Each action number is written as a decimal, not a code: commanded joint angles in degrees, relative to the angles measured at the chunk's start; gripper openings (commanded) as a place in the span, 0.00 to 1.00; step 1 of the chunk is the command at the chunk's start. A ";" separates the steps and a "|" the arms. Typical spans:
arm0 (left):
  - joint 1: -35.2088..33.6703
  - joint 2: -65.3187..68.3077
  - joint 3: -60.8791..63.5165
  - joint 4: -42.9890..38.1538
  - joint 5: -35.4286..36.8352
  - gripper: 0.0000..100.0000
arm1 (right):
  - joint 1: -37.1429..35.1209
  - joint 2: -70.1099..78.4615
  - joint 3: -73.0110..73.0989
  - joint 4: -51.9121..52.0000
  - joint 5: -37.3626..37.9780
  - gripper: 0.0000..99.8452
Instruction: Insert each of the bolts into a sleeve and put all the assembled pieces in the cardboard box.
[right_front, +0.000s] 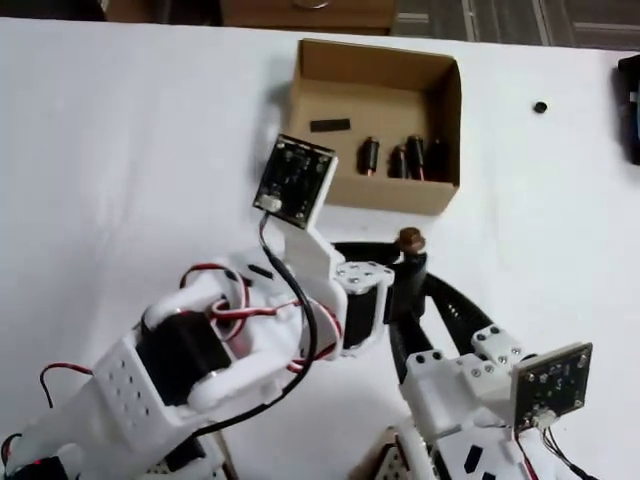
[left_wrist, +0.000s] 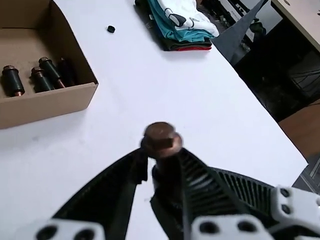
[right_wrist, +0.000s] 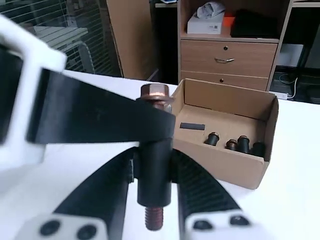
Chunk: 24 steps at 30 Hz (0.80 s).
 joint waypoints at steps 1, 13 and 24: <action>3.34 0.53 1.45 4.31 0.18 0.28 | 1.27 0.04 -1.76 -2.59 0.26 0.02; 3.08 0.35 -7.25 4.48 -0.79 0.33 | 1.36 0.13 2.11 -2.59 0.26 0.02; -0.44 0.44 -20.88 6.33 -11.78 0.17 | 1.45 0.48 8.88 -2.68 0.18 0.02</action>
